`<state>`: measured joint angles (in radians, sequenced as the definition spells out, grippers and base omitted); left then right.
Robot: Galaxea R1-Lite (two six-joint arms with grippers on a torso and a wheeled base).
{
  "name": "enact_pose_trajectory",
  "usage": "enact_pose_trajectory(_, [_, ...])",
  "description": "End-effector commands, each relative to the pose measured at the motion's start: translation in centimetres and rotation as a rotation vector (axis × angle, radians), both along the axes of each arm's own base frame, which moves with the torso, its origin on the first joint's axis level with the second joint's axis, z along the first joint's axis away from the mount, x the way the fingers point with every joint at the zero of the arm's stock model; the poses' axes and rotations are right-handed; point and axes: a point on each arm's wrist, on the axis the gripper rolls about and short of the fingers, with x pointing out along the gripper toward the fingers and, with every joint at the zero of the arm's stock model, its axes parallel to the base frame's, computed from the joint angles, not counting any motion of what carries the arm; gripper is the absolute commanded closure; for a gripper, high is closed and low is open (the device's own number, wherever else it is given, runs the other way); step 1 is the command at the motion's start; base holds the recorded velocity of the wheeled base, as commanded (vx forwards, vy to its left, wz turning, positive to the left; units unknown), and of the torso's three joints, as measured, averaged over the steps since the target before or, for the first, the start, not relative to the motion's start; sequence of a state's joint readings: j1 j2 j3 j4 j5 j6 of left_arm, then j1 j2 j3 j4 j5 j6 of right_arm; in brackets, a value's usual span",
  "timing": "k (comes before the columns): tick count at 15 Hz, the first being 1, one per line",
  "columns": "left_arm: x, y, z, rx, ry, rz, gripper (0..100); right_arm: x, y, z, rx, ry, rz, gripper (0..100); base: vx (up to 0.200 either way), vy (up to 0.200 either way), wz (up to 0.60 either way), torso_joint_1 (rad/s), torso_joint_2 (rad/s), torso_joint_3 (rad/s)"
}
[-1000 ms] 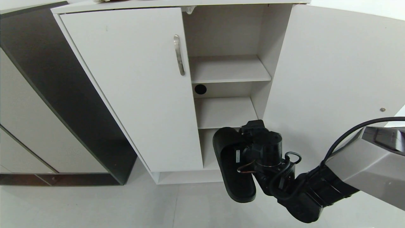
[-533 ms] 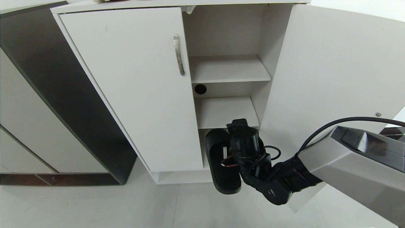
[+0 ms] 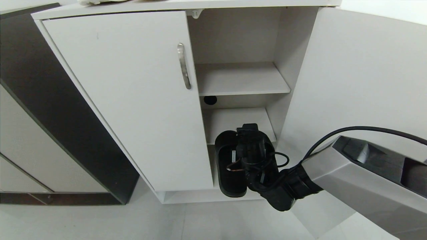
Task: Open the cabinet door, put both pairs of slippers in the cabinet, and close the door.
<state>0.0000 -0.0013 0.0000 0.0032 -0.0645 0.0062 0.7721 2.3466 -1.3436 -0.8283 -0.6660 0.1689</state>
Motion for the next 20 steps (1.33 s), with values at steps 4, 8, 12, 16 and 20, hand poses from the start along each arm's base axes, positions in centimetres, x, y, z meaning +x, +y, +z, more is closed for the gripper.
enact_pose_trajectory(4, [0.0,0.0,0.0,0.001,0.001,0.0,100,-0.2,0.3,-0.8,-0.025,-0.044,-0.007,100,0.2,0.0,0.0,0.004,0.0,0.001])
enact_pose_trajectory(8, [0.0,0.0,0.0,0.001,0.001,0.0,100,-0.1,0.4,-1.2,-0.026,-0.051,-0.006,100,0.0,0.0,0.0,0.0,0.0,0.0])
enact_pose_trajectory(12, [0.0,0.0,0.0,0.001,0.001,-0.001,100,1.2,0.7,-1.4,-0.019,-0.067,-0.02,100,0.0,0.0,0.0,0.0,0.0,0.0])
enact_pose_trajectory(16, [0.0,0.0,0.0,0.001,0.001,0.0,100,5.6,0.6,-1.5,-0.036,-0.112,-0.074,100,0.0,0.0,0.0,0.0,0.0,0.0])
enact_pose_trajectory(20, [0.0,0.0,0.0,0.001,0.001,0.0,100,9.1,0.5,-0.5,-0.04,-0.109,-0.115,100,0.0,0.0,0.0,0.0,0.0,0.0])
